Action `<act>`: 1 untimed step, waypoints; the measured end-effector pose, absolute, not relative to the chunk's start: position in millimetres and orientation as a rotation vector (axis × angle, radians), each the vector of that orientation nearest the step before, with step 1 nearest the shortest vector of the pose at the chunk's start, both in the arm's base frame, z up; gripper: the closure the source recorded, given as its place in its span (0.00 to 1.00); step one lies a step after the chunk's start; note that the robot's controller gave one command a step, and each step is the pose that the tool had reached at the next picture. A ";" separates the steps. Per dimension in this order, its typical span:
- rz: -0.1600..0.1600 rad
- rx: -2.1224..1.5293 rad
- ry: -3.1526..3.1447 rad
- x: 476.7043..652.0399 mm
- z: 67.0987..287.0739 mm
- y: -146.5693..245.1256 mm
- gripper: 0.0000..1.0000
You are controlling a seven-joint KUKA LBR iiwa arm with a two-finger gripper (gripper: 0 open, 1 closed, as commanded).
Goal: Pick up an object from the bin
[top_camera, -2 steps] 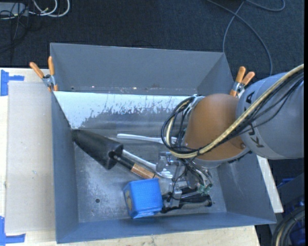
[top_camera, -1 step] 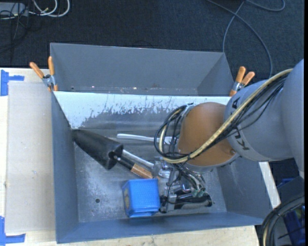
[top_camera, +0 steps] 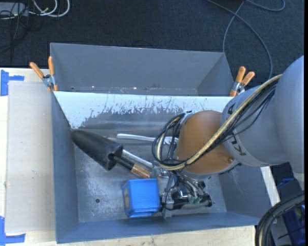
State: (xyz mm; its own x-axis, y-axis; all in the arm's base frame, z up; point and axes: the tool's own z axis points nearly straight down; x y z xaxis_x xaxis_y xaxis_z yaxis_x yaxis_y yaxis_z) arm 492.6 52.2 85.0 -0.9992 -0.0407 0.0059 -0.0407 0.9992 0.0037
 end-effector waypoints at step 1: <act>-0.005 -0.282 -3.114 520.8 76.5 48.7 0.00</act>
Offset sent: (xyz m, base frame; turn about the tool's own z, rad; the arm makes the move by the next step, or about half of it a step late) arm 0.0251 0.0223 -0.0054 0.5380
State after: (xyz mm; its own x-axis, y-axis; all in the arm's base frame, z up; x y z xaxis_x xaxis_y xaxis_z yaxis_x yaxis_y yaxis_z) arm 520.8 48.7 76.5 -0.9836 0.1797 0.0151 0.1798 0.9837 0.0022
